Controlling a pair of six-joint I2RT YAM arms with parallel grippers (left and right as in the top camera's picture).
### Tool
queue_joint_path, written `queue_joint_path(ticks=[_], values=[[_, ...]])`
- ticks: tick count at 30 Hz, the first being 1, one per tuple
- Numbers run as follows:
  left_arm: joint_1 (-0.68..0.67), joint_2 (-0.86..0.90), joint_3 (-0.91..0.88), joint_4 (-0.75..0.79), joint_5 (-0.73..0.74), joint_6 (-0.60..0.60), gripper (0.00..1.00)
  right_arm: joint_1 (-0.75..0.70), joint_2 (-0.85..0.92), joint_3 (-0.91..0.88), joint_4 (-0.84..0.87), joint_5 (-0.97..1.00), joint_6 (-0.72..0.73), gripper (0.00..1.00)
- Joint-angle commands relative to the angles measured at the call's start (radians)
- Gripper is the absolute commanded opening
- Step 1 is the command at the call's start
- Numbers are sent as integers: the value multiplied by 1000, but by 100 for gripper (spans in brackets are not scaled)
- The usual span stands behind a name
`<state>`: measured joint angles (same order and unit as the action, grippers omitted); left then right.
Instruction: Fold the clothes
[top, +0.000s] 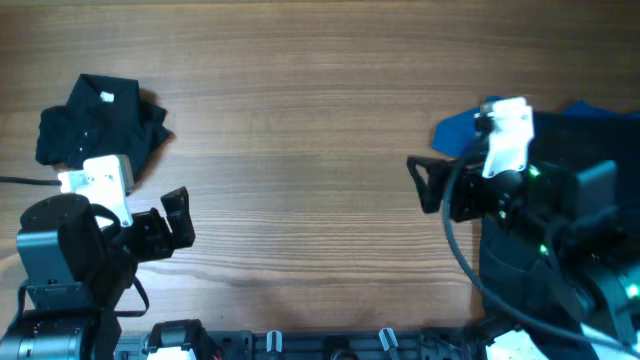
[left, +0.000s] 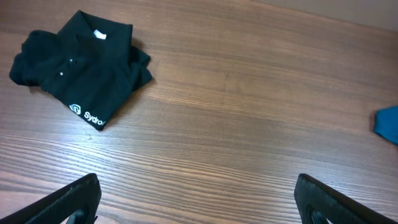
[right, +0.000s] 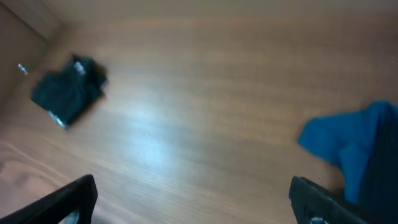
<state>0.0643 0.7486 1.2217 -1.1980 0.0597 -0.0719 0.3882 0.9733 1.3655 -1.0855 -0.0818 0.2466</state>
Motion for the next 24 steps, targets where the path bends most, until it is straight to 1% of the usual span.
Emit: queue_joint_path(ticks=[1,3,5,7,8,11,13,15,17,20,24], values=[[-7,-3,-4,0,-12,5,100,1,34,-1,-80,62,-37,100],[-7,-3,-4,0,-12,5,100,0,-2,-16,-92,113,-37,100],[-7,-3,-4,0,-13,5,100,-5,-85,-61,-47,159,-69,100],[-7,-3,-4,0,-12,5,100,-34,-176,-130,87,221,-92,100],[-7,-3,-4,0,-12,5,100,-67,-253,-212,210,232,-119,100],[-7,-3,-4,0,-12,5,100,-153,-418,-419,412,215,-134,100],[-7,-3,-4,0,-12,5,100,-219,-559,-605,557,162,-135,100],[-7,-3,-4,0,-12,5,100,-251,-694,-748,600,135,-135,100],[-7,-3,-4,0,-12,5,100,-264,-822,-853,607,134,-113,100],[-7,-3,-4,0,-12,5,100,-272,-960,-974,620,133,-113,100],[-7,-3,-4,0,-12,5,100,-272,-970,-1093,684,126,-87,100]])
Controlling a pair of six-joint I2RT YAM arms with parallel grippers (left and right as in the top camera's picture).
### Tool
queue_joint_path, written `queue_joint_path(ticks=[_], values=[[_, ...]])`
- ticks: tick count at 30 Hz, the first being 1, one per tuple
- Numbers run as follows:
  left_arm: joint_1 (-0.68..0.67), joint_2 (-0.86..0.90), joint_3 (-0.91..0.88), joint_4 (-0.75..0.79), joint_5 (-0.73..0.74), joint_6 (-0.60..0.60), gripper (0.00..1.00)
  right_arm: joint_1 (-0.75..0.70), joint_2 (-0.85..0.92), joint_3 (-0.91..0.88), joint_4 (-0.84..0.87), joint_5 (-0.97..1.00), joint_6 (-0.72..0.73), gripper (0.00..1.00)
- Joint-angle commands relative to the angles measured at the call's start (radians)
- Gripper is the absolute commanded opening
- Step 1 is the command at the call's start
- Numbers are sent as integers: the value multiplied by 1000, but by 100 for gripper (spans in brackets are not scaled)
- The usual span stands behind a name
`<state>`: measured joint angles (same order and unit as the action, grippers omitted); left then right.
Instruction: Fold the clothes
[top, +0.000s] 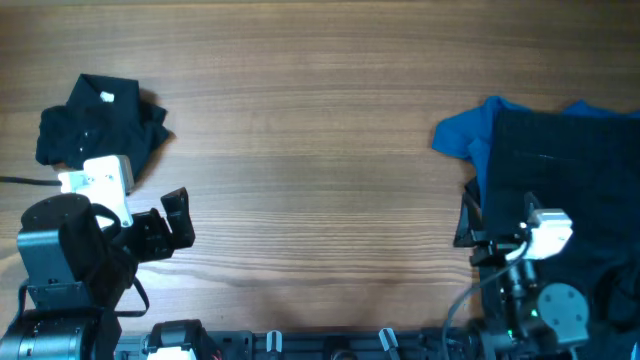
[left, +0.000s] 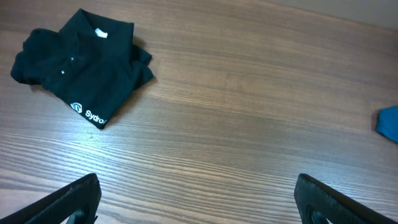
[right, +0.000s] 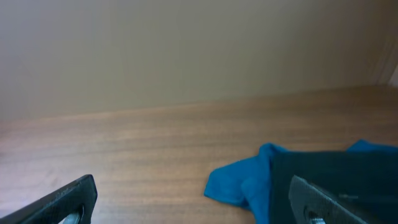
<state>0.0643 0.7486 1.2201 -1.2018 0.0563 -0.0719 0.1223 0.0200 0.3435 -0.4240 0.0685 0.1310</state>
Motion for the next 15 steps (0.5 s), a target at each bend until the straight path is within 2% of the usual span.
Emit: queue_joint_path(ticks=[1,5,8,15], values=[[-7,-3,-3,4,-9,5,100,-6,-17,-98,27,-24,29,100],[-7,-3,-3,4,-9,5,100,-6,-17,-234,154,-24,29,100],[-7,-3,-3,4,-9,5,100,-6,-17,-268,260,-20,25,100],[-7,-3,-3,4,-9,5,100,-6,-16,-275,279,-21,26,100]])
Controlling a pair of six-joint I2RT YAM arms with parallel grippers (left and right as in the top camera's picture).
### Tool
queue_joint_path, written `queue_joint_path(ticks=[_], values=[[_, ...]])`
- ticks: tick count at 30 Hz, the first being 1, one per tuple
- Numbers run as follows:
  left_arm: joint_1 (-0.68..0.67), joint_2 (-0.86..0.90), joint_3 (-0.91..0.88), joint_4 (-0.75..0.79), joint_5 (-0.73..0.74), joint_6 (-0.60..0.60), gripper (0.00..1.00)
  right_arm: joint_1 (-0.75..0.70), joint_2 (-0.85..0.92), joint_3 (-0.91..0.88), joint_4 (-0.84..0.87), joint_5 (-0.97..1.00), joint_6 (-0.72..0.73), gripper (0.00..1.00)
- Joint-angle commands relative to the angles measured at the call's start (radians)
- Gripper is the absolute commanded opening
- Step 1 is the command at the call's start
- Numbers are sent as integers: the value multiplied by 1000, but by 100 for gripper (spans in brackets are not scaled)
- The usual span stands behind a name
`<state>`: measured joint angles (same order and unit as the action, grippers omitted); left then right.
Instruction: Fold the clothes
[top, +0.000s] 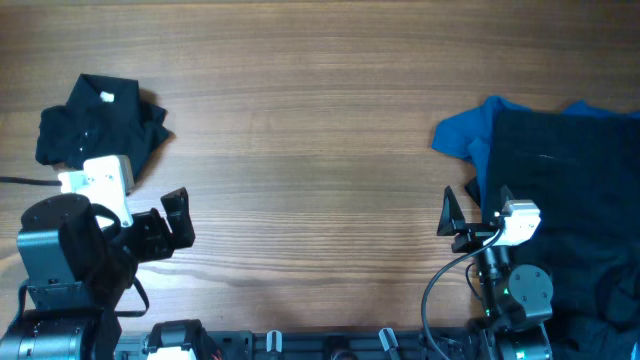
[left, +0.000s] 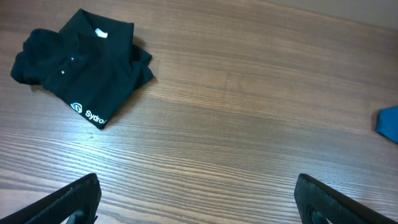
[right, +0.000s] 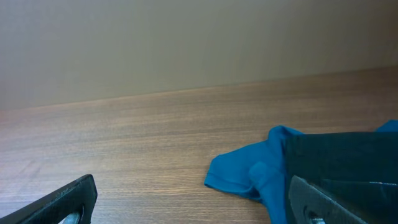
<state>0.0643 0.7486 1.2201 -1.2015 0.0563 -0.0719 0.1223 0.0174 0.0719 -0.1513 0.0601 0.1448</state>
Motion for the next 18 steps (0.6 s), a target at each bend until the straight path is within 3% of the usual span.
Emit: queue_joint_path(ticks=[1,18], values=[[-7,-3,-3,4,-9,5,100,-6,-14,-3,6,-13,13,100],[-20,-35,-16,51,-26,16,100,-6,-14,-3,6,-13,13,100]])
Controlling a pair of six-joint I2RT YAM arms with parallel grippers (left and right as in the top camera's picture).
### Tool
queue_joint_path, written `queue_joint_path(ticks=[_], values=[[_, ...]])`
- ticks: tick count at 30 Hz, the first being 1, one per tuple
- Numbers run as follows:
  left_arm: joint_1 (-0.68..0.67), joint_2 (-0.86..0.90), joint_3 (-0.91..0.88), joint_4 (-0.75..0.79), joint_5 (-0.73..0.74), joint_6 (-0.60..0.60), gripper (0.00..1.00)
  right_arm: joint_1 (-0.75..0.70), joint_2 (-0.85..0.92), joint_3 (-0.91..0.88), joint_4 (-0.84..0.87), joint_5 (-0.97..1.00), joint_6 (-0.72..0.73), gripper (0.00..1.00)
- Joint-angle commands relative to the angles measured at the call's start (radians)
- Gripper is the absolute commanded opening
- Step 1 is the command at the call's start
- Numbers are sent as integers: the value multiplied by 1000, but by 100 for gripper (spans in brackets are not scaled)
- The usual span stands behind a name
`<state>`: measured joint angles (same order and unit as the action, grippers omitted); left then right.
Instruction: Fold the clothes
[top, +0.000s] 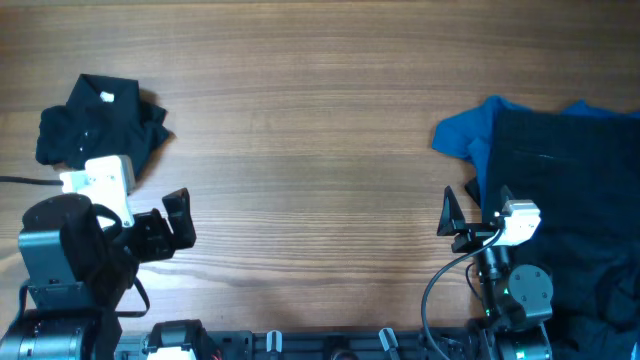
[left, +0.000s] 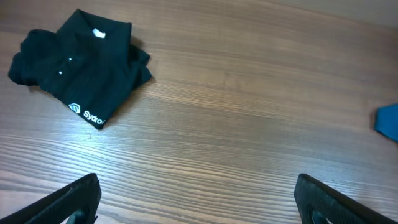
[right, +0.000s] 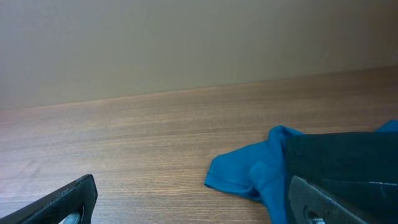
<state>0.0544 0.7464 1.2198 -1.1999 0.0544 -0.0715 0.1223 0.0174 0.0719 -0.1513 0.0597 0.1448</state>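
A folded black polo shirt (top: 98, 128) with a white logo lies at the far left, also in the left wrist view (left: 81, 74). At the right lies a crumpled blue shirt (top: 462, 134) (right: 249, 171), with a dark garment (top: 570, 180) (right: 342, 158) spread over most of it. My left gripper (top: 166, 226) (left: 198, 200) stands open near the front left edge, nothing between its fingers. Low at the front right, beside the dark garment's left edge, my right gripper (top: 456, 226) (right: 193, 200) is also open and empty.
Bare wooden table (top: 310, 150) stretches between the two piles. A black cable (top: 20, 181) runs off the left edge. A black rail with clips (top: 320, 345) lines the front edge. In the right wrist view a plain beige wall (right: 186, 43) rises behind the table.
My right arm first reached out over the table beside the blue shirt, gripper open. Then it was drawn back to the front right edge by the dark garment, then sat a little further left, and stays there. The left arm and both piles kept their places.
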Motion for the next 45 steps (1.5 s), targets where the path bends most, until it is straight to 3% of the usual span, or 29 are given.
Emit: queue_joint_path(ticks=[1,5,9,18,22,45], values=[[-16,-53,-34,110,-25,15,100,-6,-14,-3,6,-12,13,100],[-55,-183,-250,471,-23,15,100,-6,-14,-3,6,-12,13,100],[-59,-352,-529,723,5,14,100,-6,-14,-3,6,-12,13,100],[-58,-743,-1041,979,16,7,100,-6,-14,-3,6,-12,12,100],[-58,-743,-1162,1095,19,4,100,-6,-14,-3,6,-12,13,100],[-58,-740,-1214,1130,19,4,100,-6,-14,-3,6,-12,13,100]])
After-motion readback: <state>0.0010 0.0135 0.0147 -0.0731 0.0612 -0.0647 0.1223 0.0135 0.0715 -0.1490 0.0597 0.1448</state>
